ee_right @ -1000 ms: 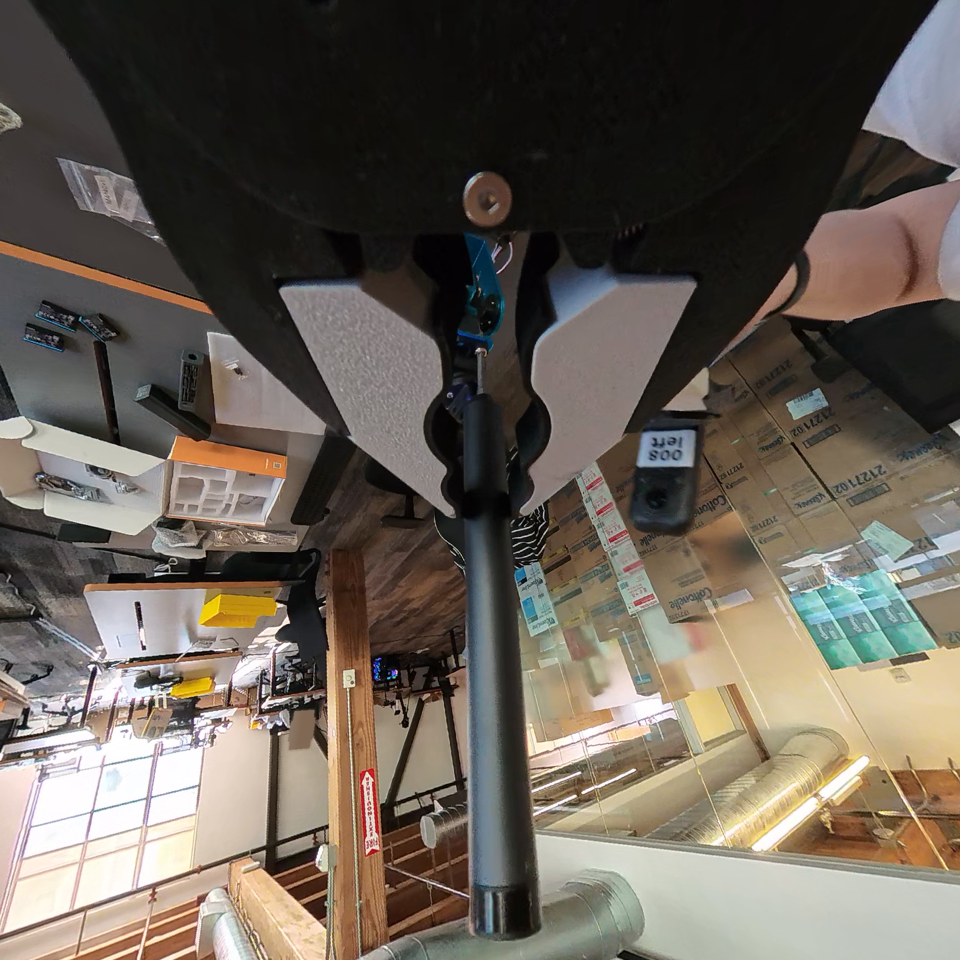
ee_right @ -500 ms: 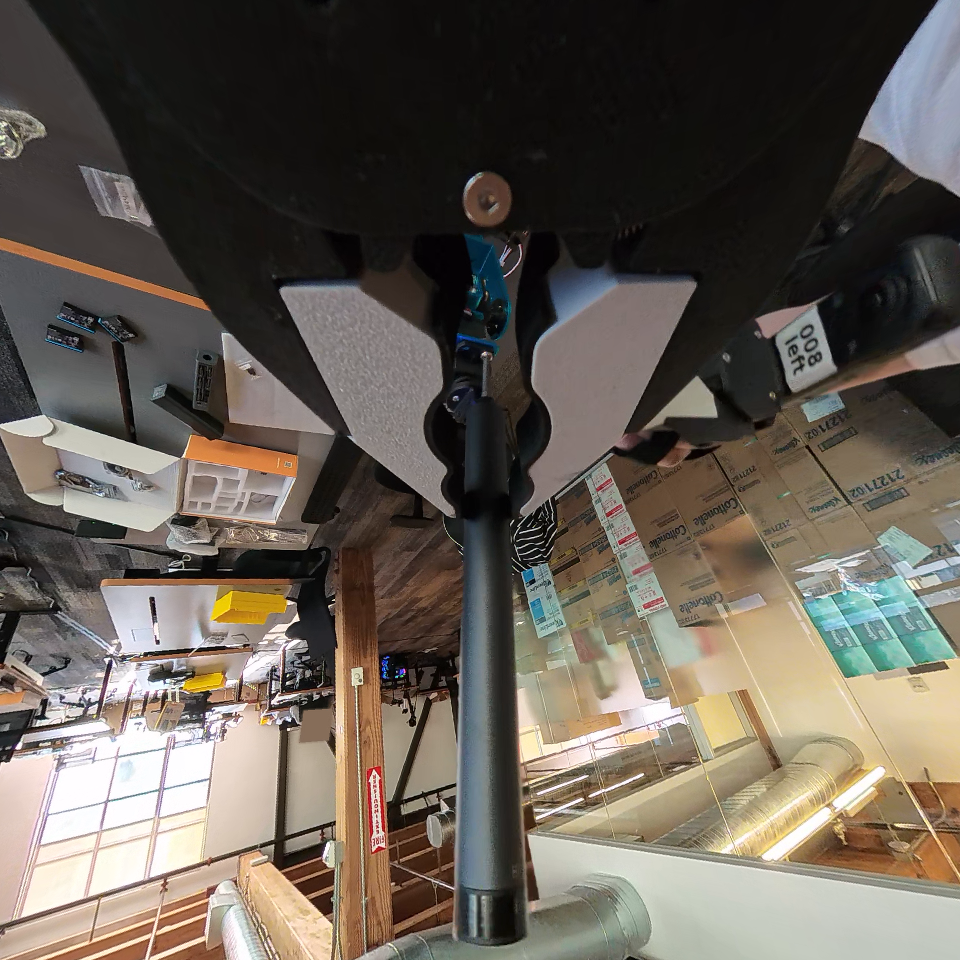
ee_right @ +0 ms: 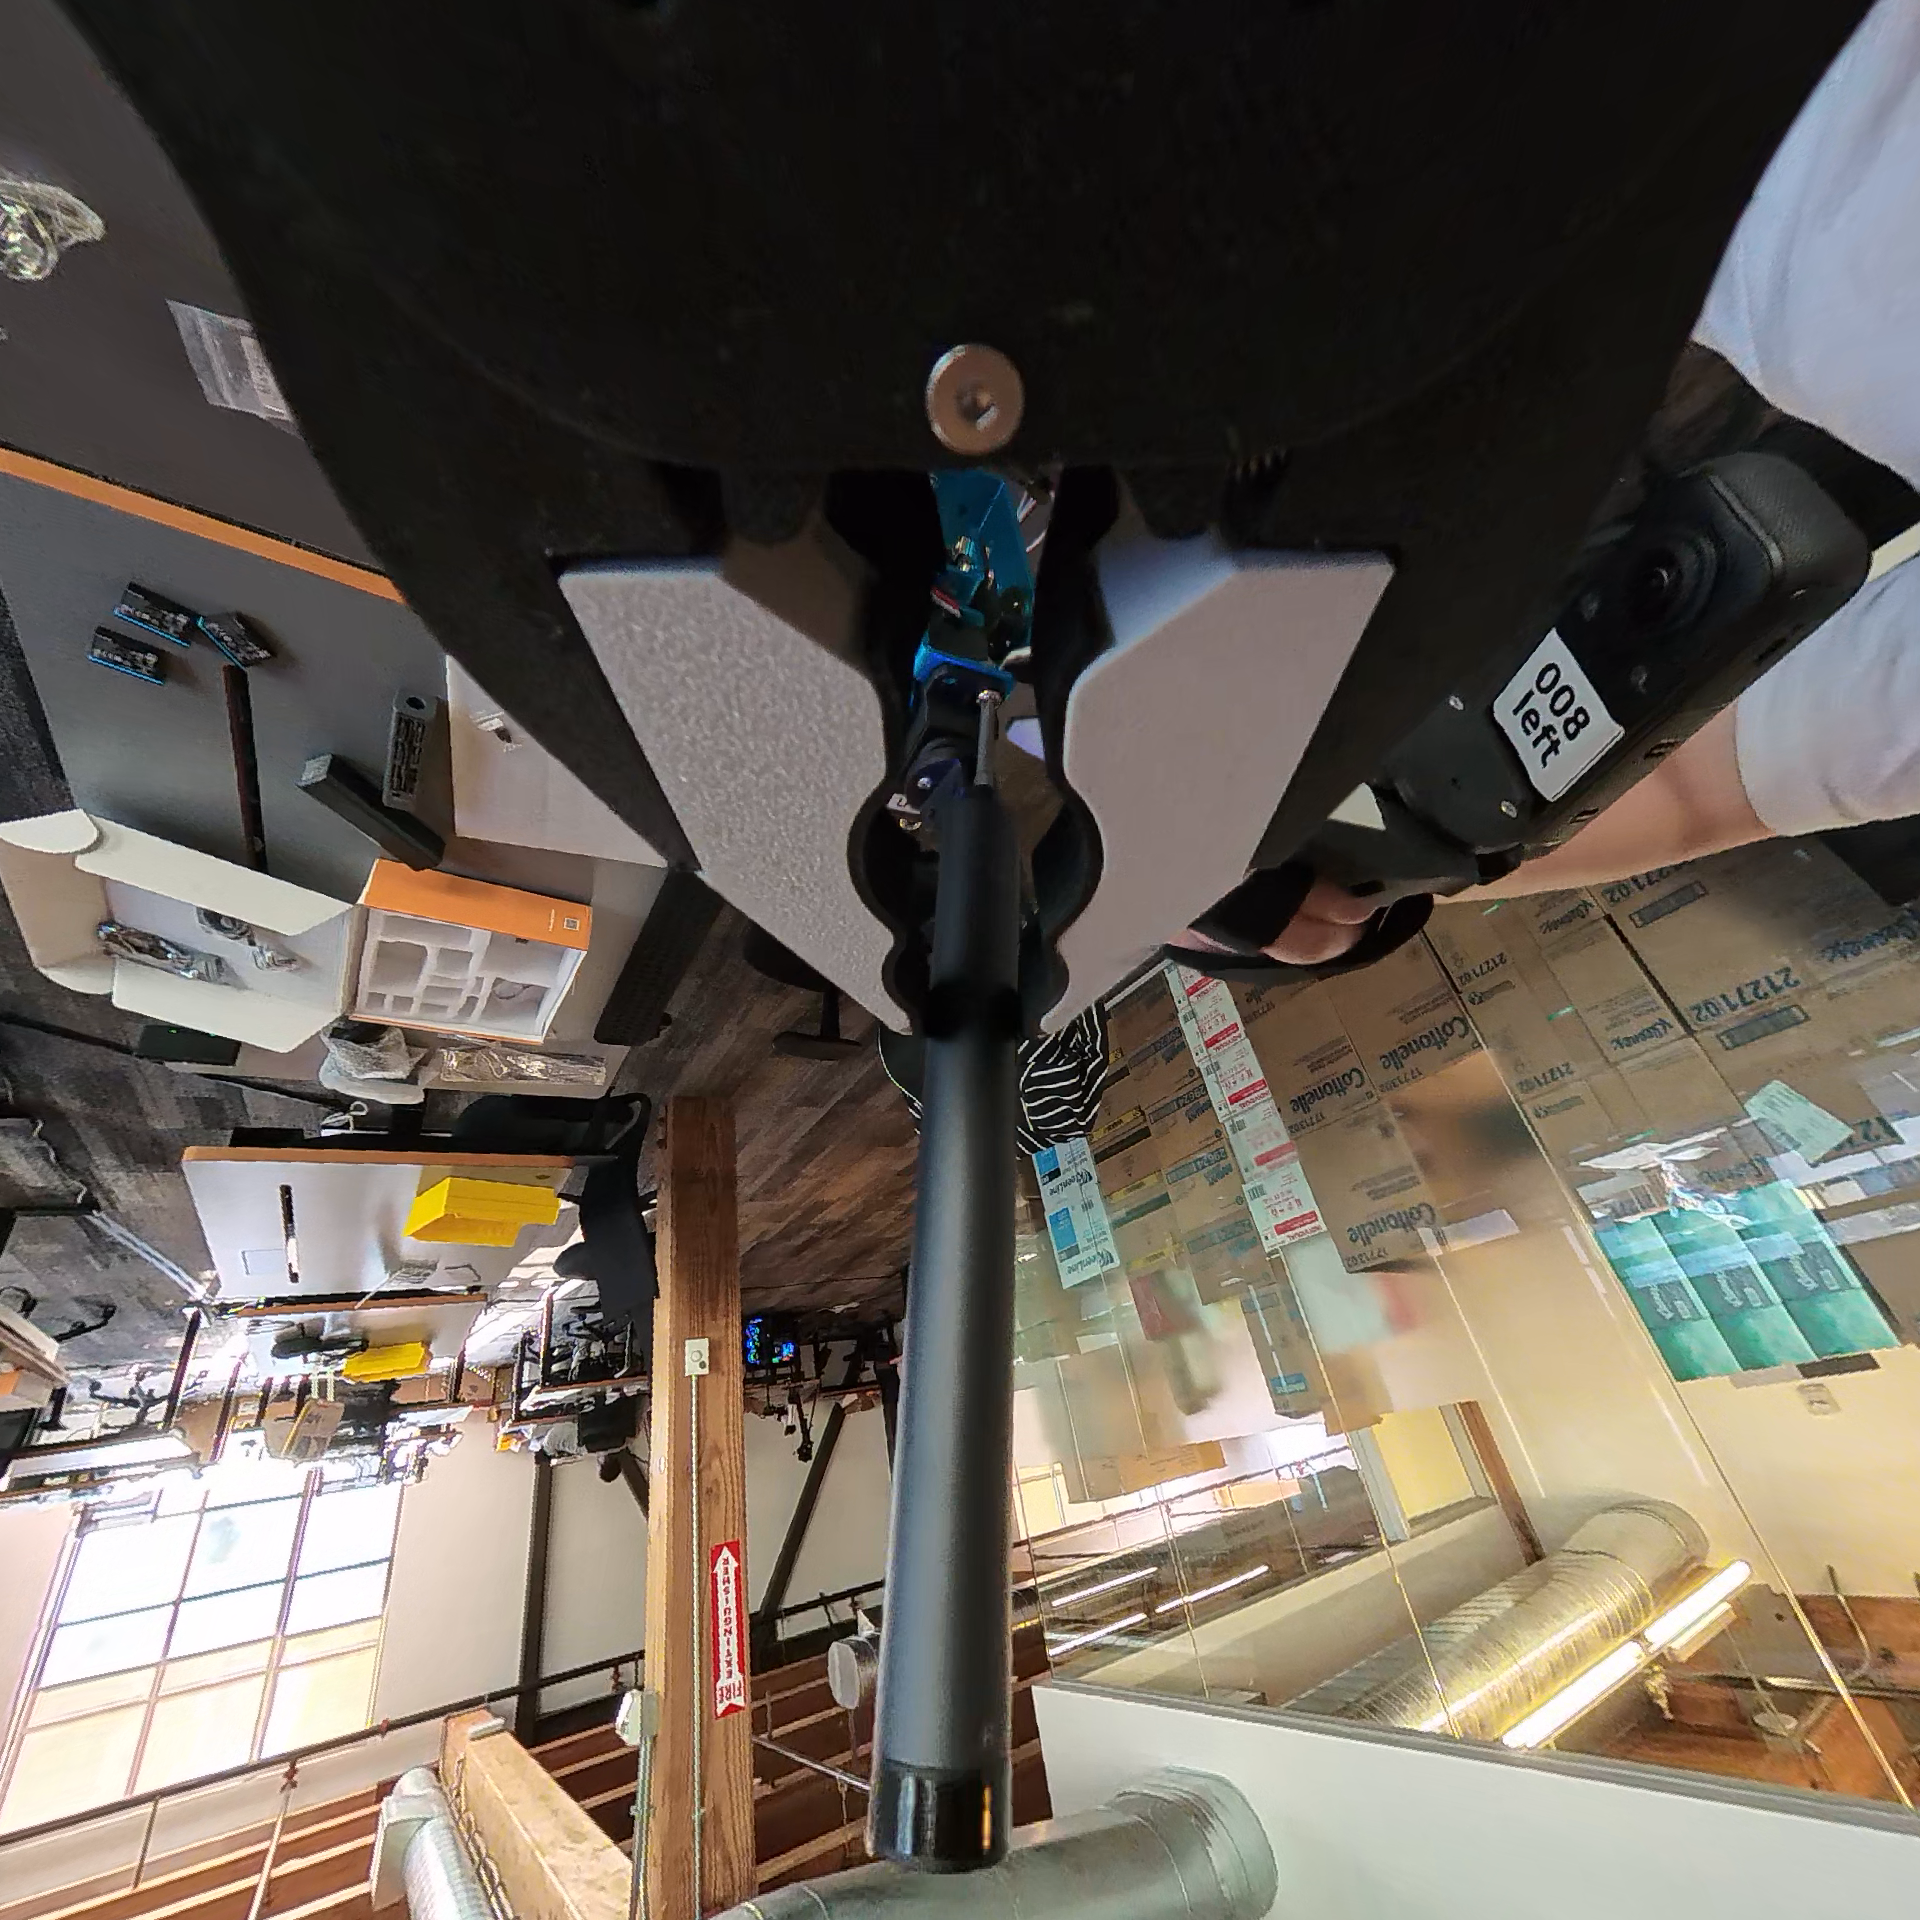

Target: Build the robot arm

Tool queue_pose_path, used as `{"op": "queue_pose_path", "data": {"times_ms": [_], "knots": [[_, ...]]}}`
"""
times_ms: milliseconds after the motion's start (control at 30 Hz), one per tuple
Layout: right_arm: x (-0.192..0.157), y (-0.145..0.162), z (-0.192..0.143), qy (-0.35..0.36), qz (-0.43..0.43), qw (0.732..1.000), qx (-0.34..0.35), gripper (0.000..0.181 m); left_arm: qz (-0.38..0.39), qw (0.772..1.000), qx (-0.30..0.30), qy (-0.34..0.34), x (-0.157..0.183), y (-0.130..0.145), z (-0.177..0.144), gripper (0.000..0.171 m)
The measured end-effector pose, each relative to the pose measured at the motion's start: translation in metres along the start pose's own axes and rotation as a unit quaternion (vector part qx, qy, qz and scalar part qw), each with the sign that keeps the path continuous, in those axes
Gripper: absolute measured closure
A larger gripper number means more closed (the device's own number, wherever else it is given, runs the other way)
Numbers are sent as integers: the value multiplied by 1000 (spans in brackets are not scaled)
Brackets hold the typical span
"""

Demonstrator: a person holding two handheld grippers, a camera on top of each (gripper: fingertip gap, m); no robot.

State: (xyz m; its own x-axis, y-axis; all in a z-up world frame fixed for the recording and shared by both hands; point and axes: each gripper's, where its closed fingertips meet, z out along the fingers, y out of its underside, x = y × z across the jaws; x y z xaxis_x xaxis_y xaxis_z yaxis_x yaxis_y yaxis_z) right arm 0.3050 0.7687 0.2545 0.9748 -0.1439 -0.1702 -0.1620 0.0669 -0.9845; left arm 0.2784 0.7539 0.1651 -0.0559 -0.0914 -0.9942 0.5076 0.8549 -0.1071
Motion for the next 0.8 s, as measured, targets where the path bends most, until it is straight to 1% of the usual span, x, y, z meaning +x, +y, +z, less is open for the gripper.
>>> {"op": "queue_pose_path", "data": {"times_ms": [100, 233, 300, 500, 533, 667, 800], "knots": [[-4, 0, -2, -3, -11, 1000, -1, 166, 7, 1000, 4, 10, 3, -2, 1, 165], [-7, 0, -3, -5, -21, 1000, -1, 166, 13, 1000, 4, 9, 1, -2, 2, 166], [-8, 0, -3, -6, -24, 1000, -1, 166, 13, 1000, 2, 10, 0, -1, 2, 162], [-10, 0, -2, -10, -26, 1000, 1, 166, 33, 999, 0, 11, 2, 0, 2, 166], [-10, 0, -2, -9, -27, 1000, 1, 166, 34, 999, -2, 5, 1, 1, 2, 165], [-11, 0, -3, -7, -30, 1000, -2, 166, 27, 999, -4, -29, -5, -1, 1, 153], [-12, 0, -3, -7, -29, 1000, -2, 166, 20, 999, -15, -45, -5, 1, 3, 152]]}}
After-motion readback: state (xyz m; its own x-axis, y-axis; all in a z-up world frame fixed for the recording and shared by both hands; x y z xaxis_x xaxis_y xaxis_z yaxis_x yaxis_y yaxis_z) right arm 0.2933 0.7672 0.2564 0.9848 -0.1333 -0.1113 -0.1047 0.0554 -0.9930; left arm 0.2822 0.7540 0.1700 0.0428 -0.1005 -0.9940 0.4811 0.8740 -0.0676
